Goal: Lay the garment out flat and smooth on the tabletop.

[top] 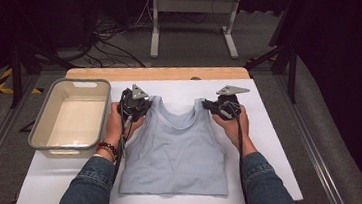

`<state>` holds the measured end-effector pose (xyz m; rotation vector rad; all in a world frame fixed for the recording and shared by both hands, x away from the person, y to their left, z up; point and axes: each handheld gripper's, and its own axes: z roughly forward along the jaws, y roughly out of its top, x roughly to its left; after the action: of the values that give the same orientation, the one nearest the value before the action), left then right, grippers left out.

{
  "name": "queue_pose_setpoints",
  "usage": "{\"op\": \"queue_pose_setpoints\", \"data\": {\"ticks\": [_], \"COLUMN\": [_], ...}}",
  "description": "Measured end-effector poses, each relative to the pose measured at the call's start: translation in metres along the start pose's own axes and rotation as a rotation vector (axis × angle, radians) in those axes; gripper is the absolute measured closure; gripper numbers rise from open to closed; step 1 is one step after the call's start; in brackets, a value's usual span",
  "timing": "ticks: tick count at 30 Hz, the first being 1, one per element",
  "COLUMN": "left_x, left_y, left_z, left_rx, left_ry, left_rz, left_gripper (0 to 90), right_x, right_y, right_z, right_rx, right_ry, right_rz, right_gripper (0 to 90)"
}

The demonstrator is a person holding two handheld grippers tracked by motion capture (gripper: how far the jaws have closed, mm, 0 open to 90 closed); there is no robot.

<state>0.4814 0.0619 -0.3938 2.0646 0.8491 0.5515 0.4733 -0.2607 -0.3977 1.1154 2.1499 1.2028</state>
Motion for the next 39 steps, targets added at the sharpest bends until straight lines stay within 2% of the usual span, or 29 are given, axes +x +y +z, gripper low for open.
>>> {"op": "queue_pose_setpoints", "data": {"ticks": [4, 7, 8, 12, 16, 17, 19, 25, 30, 32, 39], "left_x": [-0.003, -0.007, -0.008, -0.012, -0.01, -0.01, -0.011, -0.02, -0.024, -0.024, -0.018], "left_y": [0.014, 0.025, 0.028, 0.037, 0.044, 0.046, 0.049, 0.056, 0.057, 0.056, 0.052], "left_z": [-0.02, -0.036, -0.04, -0.055, -0.073, -0.076, -0.085, -0.11, -0.118, -0.116, -0.097], "left_rx": [-0.031, -0.053, -0.061, -0.079, -0.12, -0.13, -0.162, -0.227, -0.244, -0.234, -0.185], "left_ry": [0.014, 0.018, 0.021, 0.04, 0.039, 0.038, 0.042, 0.051, 0.059, 0.073, 0.094], "left_rz": [0.039, 0.072, 0.084, 0.121, 0.13, 0.131, 0.13, 0.168, 0.178, 0.188, 0.181], "left_gripper": [87.7, 87.7, 87.7, 87.7, 87.8, 87.8, 87.8, 87.9, 87.9, 87.8, 87.4], "right_x": [0.005, 0.009, 0.013, 0.015, 0.019, 0.023, 0.025, 0.036, 0.045, 0.047, 0.038], "right_y": [0.016, 0.024, 0.029, 0.036, 0.048, 0.055, 0.057, 0.071, 0.076, 0.076, 0.073], "right_z": [-0.022, -0.032, -0.04, -0.049, -0.065, -0.073, -0.076, -0.101, -0.112, -0.113, -0.094], "right_rx": [-0.065, -0.092, -0.115, -0.141, -0.198, -0.222, -0.225, -0.299, -0.324, -0.321, -0.283], "right_ry": [0.003, 0.015, 0.014, 0.015, 0.02, 0.025, 0.022, 0.049, 0.056, 0.059, 0.028], "right_rz": [-0.024, -0.036, -0.054, -0.062, -0.068, -0.082, -0.09, -0.121, -0.149, -0.154, -0.136], "right_gripper": [88.3, 88.3, 88.4, 88.4, 88.4, 88.4, 88.4, 88.5, 88.5, 88.5, 88.5]}}
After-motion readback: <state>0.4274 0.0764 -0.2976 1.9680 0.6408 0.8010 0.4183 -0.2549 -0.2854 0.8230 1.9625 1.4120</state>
